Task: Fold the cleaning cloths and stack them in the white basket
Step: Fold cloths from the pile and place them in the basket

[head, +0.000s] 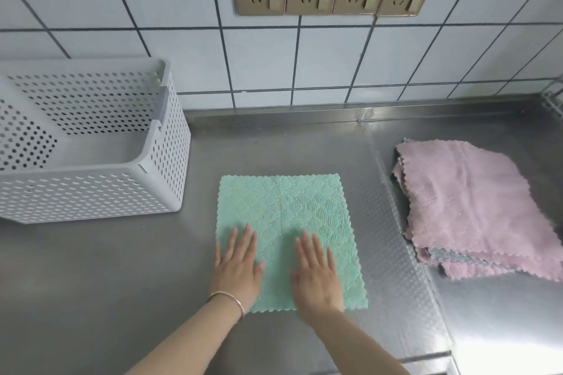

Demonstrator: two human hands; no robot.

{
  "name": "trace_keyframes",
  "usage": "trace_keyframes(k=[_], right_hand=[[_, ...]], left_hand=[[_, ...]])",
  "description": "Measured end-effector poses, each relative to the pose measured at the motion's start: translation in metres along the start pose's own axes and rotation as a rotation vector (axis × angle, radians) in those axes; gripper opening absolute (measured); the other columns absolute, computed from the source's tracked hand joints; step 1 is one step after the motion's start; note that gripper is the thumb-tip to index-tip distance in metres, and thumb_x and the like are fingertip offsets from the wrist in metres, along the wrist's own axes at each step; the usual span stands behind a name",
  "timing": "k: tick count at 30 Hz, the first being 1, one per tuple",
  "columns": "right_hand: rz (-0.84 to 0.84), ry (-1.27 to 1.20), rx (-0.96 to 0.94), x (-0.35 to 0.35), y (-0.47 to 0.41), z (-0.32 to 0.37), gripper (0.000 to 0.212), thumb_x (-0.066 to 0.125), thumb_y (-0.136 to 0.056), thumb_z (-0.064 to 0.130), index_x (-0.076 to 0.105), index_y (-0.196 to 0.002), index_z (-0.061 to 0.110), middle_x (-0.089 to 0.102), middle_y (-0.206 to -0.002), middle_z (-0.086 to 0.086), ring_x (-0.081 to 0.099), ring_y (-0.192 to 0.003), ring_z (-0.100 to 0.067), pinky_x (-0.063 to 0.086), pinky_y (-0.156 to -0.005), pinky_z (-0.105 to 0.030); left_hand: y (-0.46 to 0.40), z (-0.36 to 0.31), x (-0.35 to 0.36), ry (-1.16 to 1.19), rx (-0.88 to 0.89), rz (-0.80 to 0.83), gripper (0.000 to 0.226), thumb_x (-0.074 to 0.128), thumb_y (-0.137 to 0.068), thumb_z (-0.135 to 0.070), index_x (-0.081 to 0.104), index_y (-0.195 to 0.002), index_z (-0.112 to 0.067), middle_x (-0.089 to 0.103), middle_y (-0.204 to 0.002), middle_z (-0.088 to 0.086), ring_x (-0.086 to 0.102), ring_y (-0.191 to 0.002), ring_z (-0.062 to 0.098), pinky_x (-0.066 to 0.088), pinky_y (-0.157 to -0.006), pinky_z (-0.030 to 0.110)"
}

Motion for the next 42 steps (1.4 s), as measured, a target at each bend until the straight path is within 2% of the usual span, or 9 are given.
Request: trace_keyframes(k=[6,12,17,21,25,30,34,39,42], right_hand=[[0.01,0.031,-0.032,0.023,0.041,0.009,0.057,0.033,-0.091,0.046,0.038,-0.14,0.016,0.039,-0.147,0.001,0.004,-0.144,-0.017,0.01,-0.11,-0.037],[0.041,0.112,0.091,0.017,0.075,-0.063,0.068,0.017,-0.097,0.055,0.013,-0.149,0.012,0.031,-0.151,-0.003,0.01,-0.142,-0.018,0.006,-0.113,-0.035],[0.106,0.119,0.119,0.015,0.083,-0.081,0.066,0.017,-0.096,0.055,0.038,-0.14,0.01,0.038,-0.147,-0.003,0.015,-0.141,-0.018,0.004,-0.113,-0.034],[-0.029,0.165,0.005,0.001,0.075,-0.076,0.07,0.009,-0.098,0.046,0.062,-0.121,0.007,0.06,-0.127,-0.009,0.057,-0.117,-0.025,0.019,-0.11,-0.042],[-0.162,0.217,-0.148,-0.014,0.063,-0.069,0.051,0.035,-0.079,0.031,0.068,-0.109,0.005,0.07,-0.102,-0.013,0.069,-0.089,-0.03,0.054,-0.081,-0.047],[-0.115,0.283,-0.25,-0.016,0.057,-0.069,0.066,0.071,-0.047,0.0,0.055,-0.11,0.006,0.069,-0.084,-0.011,0.066,-0.063,-0.028,0.056,-0.064,-0.042],[-0.132,0.196,-0.09,-0.032,0.043,-0.074,0.05,0.077,-0.029,-0.004,0.069,-0.074,0.014,0.058,-0.06,0.002,0.056,-0.046,-0.02,0.052,-0.053,-0.034],[0.071,0.032,0.07,-0.038,0.034,-0.084,0.035,0.055,-0.079,0.007,0.068,-0.106,0.023,0.062,-0.105,0.007,0.054,-0.101,-0.019,0.04,-0.086,-0.031],[0.169,0.033,0.02,-0.047,0.035,-0.091,0.032,0.046,-0.091,0.016,0.066,-0.112,0.03,0.059,-0.114,0.013,0.045,-0.112,-0.014,0.034,-0.091,-0.025]], left_hand=[[0.03,-0.003,0.024,-0.018,0.144,-0.071,0.059,0.002,-0.096,-0.046,0.008,-0.149,-0.022,-0.003,-0.157,-0.001,0.001,-0.144,0.018,0.007,-0.11,0.037],[0.055,0.047,0.028,-0.093,0.165,0.005,0.06,0.006,-0.098,-0.042,0.029,-0.142,-0.009,0.007,-0.156,0.004,0.004,-0.144,0.016,0.003,-0.113,0.033],[0.058,0.057,0.026,-0.106,0.144,0.07,0.063,0.007,-0.097,-0.046,0.03,-0.139,-0.006,0.013,-0.156,0.003,-0.001,-0.144,0.013,0.004,-0.112,0.037],[0.062,0.04,0.009,-0.088,0.268,-0.077,0.068,0.04,-0.076,-0.06,0.053,-0.121,-0.01,0.05,-0.134,0.006,0.04,-0.125,0.023,0.018,-0.107,0.042],[0.073,0.013,-0.008,-0.053,0.449,-0.182,0.046,0.047,-0.065,-0.047,0.053,-0.104,-0.023,0.058,-0.111,-0.002,0.062,-0.089,0.021,0.033,-0.087,0.033],[0.067,0.008,-0.003,0.003,0.448,-0.154,0.072,0.075,-0.037,-0.01,0.048,-0.102,-0.023,0.067,-0.1,-0.004,0.066,-0.078,0.017,0.052,-0.063,0.029],[0.051,0.019,-0.01,0.084,0.394,-0.047,0.074,0.08,-0.023,-0.003,0.056,-0.088,-0.03,0.062,-0.09,-0.016,0.063,-0.07,0.007,0.047,-0.05,0.018],[0.046,0.037,-0.014,0.249,0.36,0.014,0.057,0.088,-0.03,0.003,0.068,-0.069,-0.035,0.062,-0.081,-0.023,0.054,-0.071,-0.006,0.045,-0.059,0.006],[0.052,0.039,-0.027,0.207,0.417,0.01,0.049,0.086,-0.038,-0.005,0.069,-0.072,-0.036,0.065,-0.081,-0.026,0.05,-0.08,-0.007,0.045,-0.065,0.006]])
Point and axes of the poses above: each hand's wrist, its own y-axis away from the middle knuckle, its own x-axis out of the palm, z = x × y, the point moved 7 cm from there along -y, towards the middle knuckle
